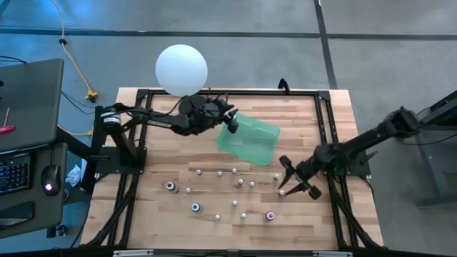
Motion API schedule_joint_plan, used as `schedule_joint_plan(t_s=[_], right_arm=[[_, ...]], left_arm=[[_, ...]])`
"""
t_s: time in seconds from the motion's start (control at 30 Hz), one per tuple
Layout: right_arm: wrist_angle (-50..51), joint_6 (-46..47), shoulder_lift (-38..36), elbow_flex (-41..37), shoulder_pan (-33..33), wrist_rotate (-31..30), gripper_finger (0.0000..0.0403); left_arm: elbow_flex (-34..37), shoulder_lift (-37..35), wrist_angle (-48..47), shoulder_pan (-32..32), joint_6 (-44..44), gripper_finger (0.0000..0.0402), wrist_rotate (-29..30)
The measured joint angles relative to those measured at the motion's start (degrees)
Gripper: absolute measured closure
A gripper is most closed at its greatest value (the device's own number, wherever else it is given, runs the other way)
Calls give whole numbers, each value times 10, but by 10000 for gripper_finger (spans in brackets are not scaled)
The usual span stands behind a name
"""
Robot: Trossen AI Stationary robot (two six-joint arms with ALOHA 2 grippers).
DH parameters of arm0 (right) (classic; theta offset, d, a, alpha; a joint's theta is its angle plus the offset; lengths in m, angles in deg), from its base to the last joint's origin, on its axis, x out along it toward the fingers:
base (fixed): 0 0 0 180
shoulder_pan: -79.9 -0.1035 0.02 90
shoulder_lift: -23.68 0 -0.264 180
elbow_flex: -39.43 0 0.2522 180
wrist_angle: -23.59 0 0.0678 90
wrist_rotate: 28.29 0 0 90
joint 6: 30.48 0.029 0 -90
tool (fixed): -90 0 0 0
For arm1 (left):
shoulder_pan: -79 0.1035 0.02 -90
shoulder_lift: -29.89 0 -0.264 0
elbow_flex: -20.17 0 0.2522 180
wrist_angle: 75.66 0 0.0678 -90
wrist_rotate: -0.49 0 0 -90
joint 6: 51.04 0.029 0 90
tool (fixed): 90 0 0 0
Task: Pick & Place food coloring
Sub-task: Put the large pink food coloring bottle into the green container
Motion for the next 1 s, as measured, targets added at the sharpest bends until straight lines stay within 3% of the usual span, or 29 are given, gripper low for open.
schedule_joint_plan(t_s=[0.17,0.53,0.77,1.0], right_arm=[[-43,24,102,22,-59,-71,269],[-43,5,318,148,-129,-72,269],[-58,19,375,161,-131,-100,269],[-58,16,369,159,-131,-100,285]], left_arm=[[0,-45,-1,-14,15,287,-32],[0,-85,1,-61,27,286,-39],[0,-85,9,-91,28,286,-37],[0,-85,30,-106,28,286,-37]])
